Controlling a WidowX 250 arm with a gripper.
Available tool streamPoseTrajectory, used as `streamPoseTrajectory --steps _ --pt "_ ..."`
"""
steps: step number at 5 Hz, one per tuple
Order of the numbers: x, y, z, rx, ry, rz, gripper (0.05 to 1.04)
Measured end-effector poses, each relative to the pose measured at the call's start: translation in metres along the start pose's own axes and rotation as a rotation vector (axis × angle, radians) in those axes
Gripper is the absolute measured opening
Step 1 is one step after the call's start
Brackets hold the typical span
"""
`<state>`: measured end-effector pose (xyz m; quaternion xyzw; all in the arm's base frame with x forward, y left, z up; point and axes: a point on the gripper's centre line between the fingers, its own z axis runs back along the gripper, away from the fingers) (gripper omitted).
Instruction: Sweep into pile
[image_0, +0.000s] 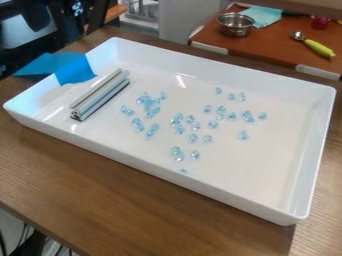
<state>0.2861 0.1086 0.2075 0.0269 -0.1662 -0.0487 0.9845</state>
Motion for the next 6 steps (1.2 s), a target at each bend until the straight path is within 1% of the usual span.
streamPoseTrajectory --steps 1,2,3,4,5,6 --pt "-0.007 -0.003 -0.015 -0.028 0.05 0.009 1.0" --pt "0.006 -0.019 -0.043 -0.059 0.13 0.024 1.0" --pt "0.024 -0.022 -0.05 -0.054 0.135 0.052 1.0" --pt "0.03 -0.021 -0.06 -0.051 0.121 0.053 1.0" --pt "0.038 -0.018 -0.061 -0.045 0.065 0.041 1.0" --pt "0.034 -0.002 -0.075 -0.051 0.067 0.065 1.0"
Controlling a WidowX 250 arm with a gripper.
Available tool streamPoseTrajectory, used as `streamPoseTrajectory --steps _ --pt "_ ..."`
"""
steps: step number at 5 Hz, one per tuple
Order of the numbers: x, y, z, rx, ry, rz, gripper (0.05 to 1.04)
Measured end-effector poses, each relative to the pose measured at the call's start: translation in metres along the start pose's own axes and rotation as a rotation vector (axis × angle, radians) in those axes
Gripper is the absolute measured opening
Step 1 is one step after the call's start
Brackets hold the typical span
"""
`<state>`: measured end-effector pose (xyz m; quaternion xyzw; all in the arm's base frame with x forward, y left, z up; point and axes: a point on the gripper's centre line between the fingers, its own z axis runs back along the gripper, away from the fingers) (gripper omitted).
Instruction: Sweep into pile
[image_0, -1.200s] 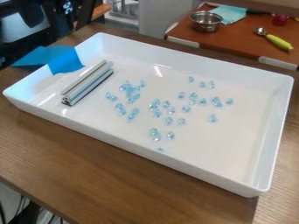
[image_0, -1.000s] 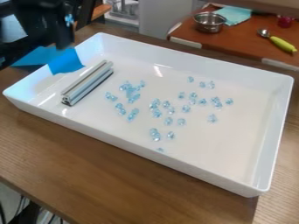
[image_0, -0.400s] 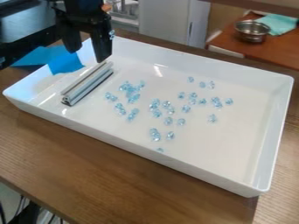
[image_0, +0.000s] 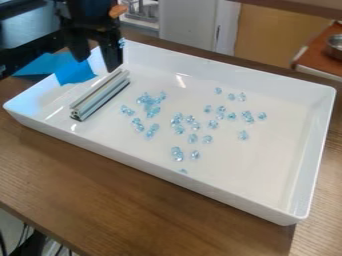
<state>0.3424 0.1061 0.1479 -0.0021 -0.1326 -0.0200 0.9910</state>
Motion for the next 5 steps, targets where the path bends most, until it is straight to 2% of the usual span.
streamPoseTrajectory --steps 1,3,5 --pt "0.002 0.006 -0.008 0.008 -0.013 0.006 1.0" --pt "-0.007 0.01 -0.034 0.008 0.08 0.049 1.0" --pt "-0.003 0.011 -0.036 0.036 0.064 0.044 1.0"
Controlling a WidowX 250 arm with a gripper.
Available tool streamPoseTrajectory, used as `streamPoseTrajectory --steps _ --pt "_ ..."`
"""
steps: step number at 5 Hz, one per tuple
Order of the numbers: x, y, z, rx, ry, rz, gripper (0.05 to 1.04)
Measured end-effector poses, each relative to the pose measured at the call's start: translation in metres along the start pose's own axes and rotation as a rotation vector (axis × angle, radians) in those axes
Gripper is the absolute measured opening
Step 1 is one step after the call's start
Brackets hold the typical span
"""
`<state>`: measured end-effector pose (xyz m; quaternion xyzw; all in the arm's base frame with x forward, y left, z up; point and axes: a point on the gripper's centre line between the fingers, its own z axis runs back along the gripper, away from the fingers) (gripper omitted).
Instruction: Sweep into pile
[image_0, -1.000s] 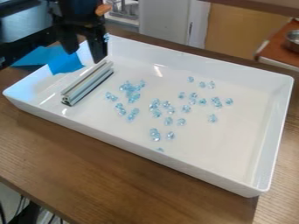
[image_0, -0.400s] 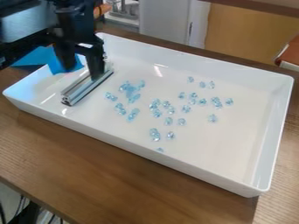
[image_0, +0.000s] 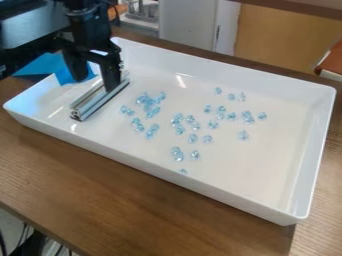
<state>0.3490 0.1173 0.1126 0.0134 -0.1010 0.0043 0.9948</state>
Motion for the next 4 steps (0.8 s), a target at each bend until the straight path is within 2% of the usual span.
streamPoseTrajectory --steps 1,2,3,4 --pt "0.004 -0.003 -0.003 0.018 -0.021 -0.004 1.0" --pt "0.003 -0.006 -0.013 0.038 -0.017 -0.014 1.0" --pt "0.002 -0.008 -0.016 0.052 -0.018 -0.007 0.95" --pt "0.001 -0.011 -0.021 0.067 0.005 -0.012 0.683"
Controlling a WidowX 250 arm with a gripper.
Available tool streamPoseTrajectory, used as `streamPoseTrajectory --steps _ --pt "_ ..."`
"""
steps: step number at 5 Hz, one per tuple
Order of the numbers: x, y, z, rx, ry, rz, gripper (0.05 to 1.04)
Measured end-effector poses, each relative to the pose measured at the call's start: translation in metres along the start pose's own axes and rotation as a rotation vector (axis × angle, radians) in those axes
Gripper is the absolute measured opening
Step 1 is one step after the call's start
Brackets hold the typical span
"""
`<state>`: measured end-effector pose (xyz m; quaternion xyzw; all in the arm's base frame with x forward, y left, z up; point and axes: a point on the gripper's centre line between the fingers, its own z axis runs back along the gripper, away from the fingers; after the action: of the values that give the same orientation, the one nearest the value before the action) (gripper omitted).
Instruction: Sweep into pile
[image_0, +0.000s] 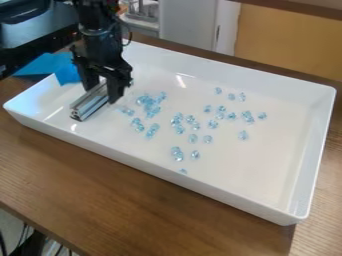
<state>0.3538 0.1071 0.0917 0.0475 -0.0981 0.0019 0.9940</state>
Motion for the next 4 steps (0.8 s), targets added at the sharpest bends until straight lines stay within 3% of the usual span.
streamPoseTrajectory --steps 1,4 --pt "0.001 -0.003 0.0 0.003 0.002 0.007 0.393" --pt "0.012 -0.051 -0.003 0.0 0.035 -0.004 0.354"
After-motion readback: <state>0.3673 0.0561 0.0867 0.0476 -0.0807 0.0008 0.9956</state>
